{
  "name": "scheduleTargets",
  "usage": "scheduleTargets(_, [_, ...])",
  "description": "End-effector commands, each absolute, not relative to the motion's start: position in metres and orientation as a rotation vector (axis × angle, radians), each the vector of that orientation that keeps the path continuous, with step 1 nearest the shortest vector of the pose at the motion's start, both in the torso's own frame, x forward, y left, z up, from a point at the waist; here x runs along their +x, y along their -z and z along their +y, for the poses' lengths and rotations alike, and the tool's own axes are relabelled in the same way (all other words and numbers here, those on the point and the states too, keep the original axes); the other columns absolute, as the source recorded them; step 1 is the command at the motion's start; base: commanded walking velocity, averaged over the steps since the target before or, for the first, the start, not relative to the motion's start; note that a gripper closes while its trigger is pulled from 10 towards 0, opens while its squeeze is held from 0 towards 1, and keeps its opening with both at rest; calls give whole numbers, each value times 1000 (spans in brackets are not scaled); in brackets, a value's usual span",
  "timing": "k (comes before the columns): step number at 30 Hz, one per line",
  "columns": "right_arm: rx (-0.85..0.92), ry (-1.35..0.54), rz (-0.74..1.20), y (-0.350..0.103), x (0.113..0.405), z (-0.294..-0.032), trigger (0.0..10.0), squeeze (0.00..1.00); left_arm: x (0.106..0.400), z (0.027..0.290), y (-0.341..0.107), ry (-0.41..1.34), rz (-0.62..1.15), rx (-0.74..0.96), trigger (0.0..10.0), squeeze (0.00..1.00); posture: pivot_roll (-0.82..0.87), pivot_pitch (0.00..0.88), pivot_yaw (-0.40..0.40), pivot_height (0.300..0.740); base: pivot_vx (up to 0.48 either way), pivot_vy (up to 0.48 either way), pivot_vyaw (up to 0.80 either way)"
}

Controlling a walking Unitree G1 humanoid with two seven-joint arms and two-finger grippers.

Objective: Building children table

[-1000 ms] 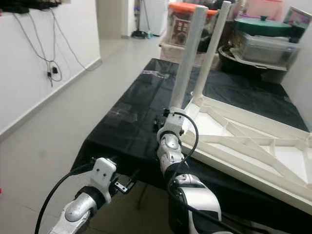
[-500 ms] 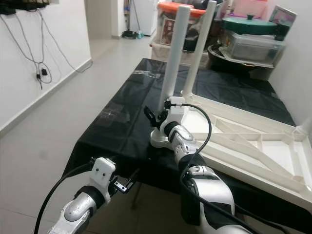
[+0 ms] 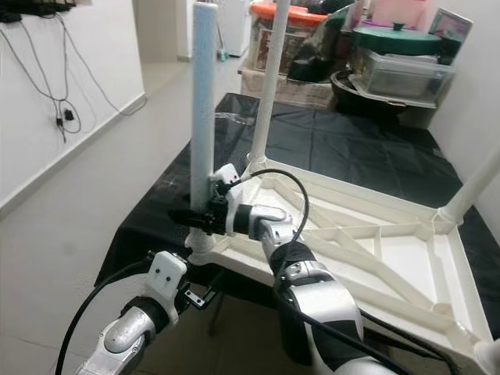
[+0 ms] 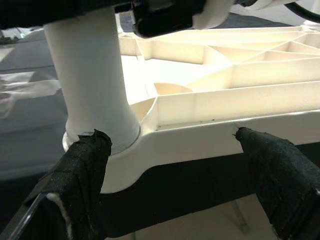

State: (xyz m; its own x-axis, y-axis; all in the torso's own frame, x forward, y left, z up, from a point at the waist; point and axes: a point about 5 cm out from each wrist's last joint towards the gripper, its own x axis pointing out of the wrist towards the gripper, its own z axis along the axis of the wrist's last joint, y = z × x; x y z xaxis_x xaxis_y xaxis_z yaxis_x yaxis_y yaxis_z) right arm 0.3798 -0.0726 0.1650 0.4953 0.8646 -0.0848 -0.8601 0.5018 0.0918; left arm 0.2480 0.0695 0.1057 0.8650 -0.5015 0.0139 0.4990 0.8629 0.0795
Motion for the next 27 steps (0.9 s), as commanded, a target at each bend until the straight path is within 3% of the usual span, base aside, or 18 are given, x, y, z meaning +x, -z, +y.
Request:
scheduleTargets(1, [16, -985, 139, -168, 384, -72, 0, 0, 247, 68, -104, 529, -23, 74, 10000, 0, 103, 0, -114, 740, 0, 0, 0])
scheduleTargets(2, [22, -855, 120, -170, 390, -78, 0, 0, 247, 68, -104, 529, -22, 73, 10000, 0, 102, 0, -113, 740, 0, 0, 0])
scheduleTargets(3, [74, -610, 115, -172, 399, -93, 0, 0, 247, 69, -104, 529, -22, 73, 10000, 0, 99, 0, -111, 740, 0, 0, 0])
scheduleTargets(5, [88, -570, 117, -172, 401, -96, 0, 0, 247, 69, -104, 530, -22, 72, 10000, 0, 99, 0, -111, 740, 0, 0, 0])
scheduleTargets(6, [99, -423, 131, -169, 404, -108, 0, 0, 247, 69, -104, 530, -22, 72, 10000, 0, 95, 0, -107, 740, 0, 0, 0])
scheduleTargets(7, [99, -423, 131, -169, 404, -108, 0, 0, 247, 69, -104, 530, -22, 72, 10000, 0, 95, 0, -107, 740, 0, 0, 0])
scheduleTargets(9, [94, -130, 163, -160, 406, -132, 0, 0, 247, 69, -104, 531, -20, 72, 10000, 0, 92, 0, -105, 740, 0, 0, 0])
scheduleTargets(10, [94, -130, 163, -160, 406, -132, 0, 0, 247, 69, -104, 531, -20, 72, 10000, 0, 92, 0, -105, 740, 0, 0, 0])
scheduleTargets(12, [146, 254, 192, -147, 399, -165, 0, 0, 247, 70, -104, 532, -19, 73, 10000, 0, 91, 0, -102, 740, 0, 0, 0])
scheduleTargets(13, [146, 254, 192, -147, 399, -165, 0, 0, 247, 70, -104, 532, -19, 73, 10000, 0, 91, 0, -102, 740, 0, 0, 0])
scheduleTargets(15, [221, 466, 208, -137, 391, -176, 0, 0, 248, 70, -104, 533, -18, 74, 10000, 0, 90, 0, -99, 740, 0, 0, 0])
scheduleTargets(21, [251, 502, 215, -135, 389, -161, 0, 0, 248, 70, -103, 534, -16, 75, 10000, 0, 86, 0, -97, 740, 0, 0, 0])
scheduleTargets(22, [251, 466, 221, -134, 390, -154, 5098, 0, 248, 70, -103, 534, -16, 75, 10000, 0, 88, 0, -100, 740, 0, 0, 0])
scheduleTargets(23, [251, 439, 226, -134, 391, -149, 5098, 0, 248, 70, -104, 534, -16, 75, 10000, 0, 88, 0, -100, 740, 0, 0, 0])
scheduleTargets(24, [251, 393, 212, -136, 392, -142, 10000, 71, 248, 69, -103, 534, -16, 75, 10000, 0, 89, 0, -99, 740, 0, 0, 0])
scheduleTargets(26, [250, 363, 200, -137, 392, -138, 10000, 71, 248, 69, -103, 534, -16, 75, 10000, 0, 89, 0, -99, 740, 0, 0, 0])
scheduleTargets(27, [243, 317, 164, -141, 394, -131, 10000, 1000, 248, 69, -103, 533, -16, 75, 10000, 0, 87, 0, -101, 740, 0, 0, 0])
